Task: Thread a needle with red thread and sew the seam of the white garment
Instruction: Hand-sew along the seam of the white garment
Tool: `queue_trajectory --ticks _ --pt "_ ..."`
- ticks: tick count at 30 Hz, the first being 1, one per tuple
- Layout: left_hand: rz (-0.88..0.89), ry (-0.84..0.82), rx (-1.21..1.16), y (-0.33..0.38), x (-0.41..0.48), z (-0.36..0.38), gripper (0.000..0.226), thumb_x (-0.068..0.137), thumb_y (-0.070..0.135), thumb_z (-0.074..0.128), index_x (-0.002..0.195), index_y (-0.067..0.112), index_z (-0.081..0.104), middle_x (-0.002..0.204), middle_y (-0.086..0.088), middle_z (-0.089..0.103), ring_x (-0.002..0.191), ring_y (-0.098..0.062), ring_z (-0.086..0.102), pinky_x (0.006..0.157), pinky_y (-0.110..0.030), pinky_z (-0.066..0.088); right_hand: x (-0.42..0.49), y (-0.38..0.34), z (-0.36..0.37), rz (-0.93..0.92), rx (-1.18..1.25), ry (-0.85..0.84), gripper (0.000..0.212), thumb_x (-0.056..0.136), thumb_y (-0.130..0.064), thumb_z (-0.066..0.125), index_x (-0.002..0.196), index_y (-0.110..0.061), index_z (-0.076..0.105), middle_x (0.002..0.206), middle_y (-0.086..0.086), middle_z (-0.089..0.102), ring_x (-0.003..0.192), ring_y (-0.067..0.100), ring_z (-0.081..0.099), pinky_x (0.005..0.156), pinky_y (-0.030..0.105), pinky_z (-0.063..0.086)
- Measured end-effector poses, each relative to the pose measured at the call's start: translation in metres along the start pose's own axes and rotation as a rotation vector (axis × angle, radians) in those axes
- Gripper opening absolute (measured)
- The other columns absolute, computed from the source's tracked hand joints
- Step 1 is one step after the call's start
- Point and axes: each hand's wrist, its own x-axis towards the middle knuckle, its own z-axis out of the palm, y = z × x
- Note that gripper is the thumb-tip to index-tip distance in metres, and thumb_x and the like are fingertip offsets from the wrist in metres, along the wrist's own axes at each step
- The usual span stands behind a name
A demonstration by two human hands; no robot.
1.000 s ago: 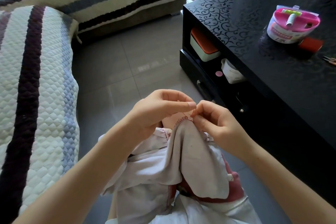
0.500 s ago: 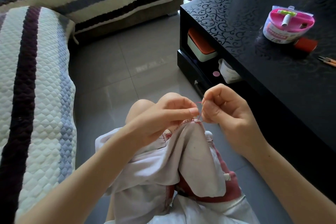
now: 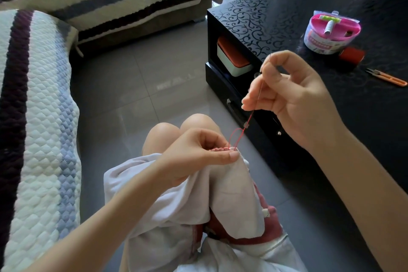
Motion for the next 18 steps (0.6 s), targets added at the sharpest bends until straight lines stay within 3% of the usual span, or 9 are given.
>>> queue_trajectory --ticks 9,12,15,18 --pt "0.004 0.105 0.027 0.001 -0.004 0.004 0.022 0.076 -0.002 0.075 0.061 0.013 0.068 0.060 0.009 0.067 0.059 0.006 0.060 0.059 -0.006 0.044 0.028 -0.021 0.010 -0.019 0.117 -0.004 0.010 0.097 -0.010 0.046 0.088 -0.013 0.048 0.056 0.000 0.058 0.051 0.014 0.058 0.049 0.023 0.048" --pt "-0.032 0.100 0.058 -0.001 -0.006 0.002 0.019 0.076 -0.002 0.075 0.063 0.012 0.069 0.058 0.010 0.066 0.059 0.005 0.059 0.060 -0.007 0.045 0.035 -0.027 0.009 -0.051 0.111 0.022 0.011 0.096 -0.009 0.047 0.086 -0.013 0.047 0.055 -0.001 0.054 0.048 0.013 0.050 0.047 0.021 0.034" --pt "-0.056 0.071 0.060 -0.004 -0.008 -0.001 0.017 0.078 -0.002 0.074 0.066 0.010 0.070 0.059 0.008 0.065 0.061 0.002 0.059 0.063 -0.010 0.047 0.041 -0.028 0.005 -0.098 0.056 0.013 0.012 0.097 -0.008 0.047 0.085 -0.012 0.046 0.053 -0.003 0.048 0.047 0.011 0.036 0.050 0.029 0.016" --pt "-0.070 0.020 0.048 -0.006 -0.012 0.000 0.016 0.079 -0.002 0.072 0.068 0.009 0.070 0.061 0.007 0.064 0.062 0.000 0.057 0.065 -0.011 0.047 0.043 -0.023 -0.001 -0.136 -0.026 -0.005 0.011 0.097 -0.007 0.048 0.086 -0.011 0.046 0.053 -0.004 0.044 0.050 0.014 0.025 0.051 0.032 0.014"
